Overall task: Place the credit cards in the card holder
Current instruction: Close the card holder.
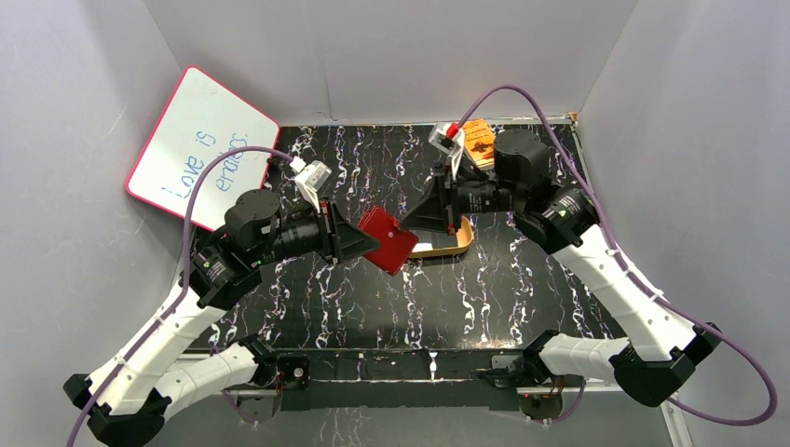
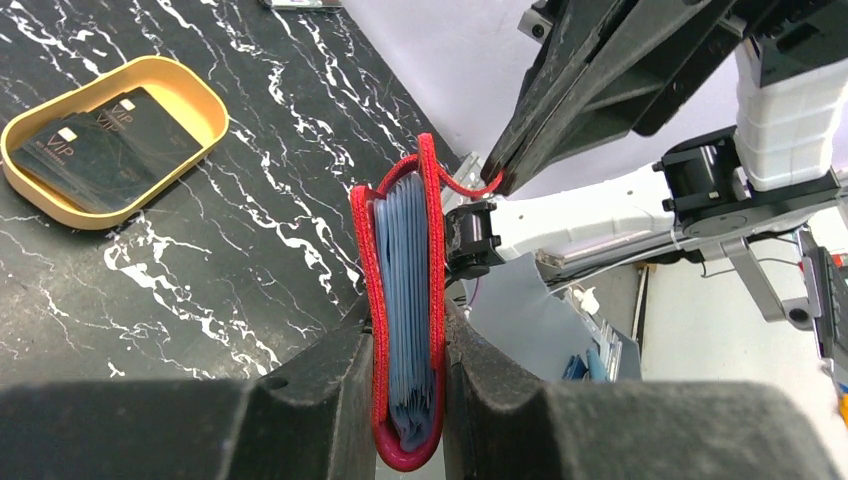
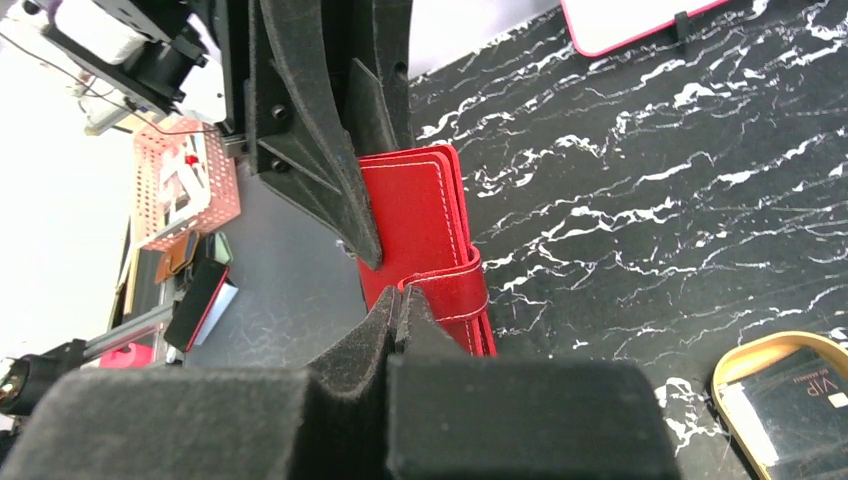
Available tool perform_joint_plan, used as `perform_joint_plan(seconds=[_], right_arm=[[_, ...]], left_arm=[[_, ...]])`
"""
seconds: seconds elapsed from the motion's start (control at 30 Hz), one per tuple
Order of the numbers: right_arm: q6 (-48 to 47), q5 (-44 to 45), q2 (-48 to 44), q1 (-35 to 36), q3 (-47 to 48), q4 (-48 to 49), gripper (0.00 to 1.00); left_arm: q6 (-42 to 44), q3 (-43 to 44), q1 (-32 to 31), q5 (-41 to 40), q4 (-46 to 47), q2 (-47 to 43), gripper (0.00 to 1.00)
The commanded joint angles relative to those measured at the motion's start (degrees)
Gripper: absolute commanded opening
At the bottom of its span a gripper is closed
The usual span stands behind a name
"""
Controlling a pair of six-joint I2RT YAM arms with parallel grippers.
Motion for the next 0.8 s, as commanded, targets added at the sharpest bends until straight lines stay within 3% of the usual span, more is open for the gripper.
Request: perform_joint_plan(seconds=[0.0,0.37,0.77], right_arm=[[-2.6,5.3,0.2,2.4,2.9,-1.4,0.0],[-4.4,16.3,2.0,7.7,1.9,-2.3,0.0],[-3.4,18.7,1.2,8.7,-0.9,-0.6,0.0]], left_arm=[[-3.3,2.6,0.1,-2.5,0.2,0.2,0.0],[-6.5,2.2,0.1,-4.4,0.1,0.8,0.0],[-6.7,2.0,0.1,-5.1,0.2,1.0,0.0]])
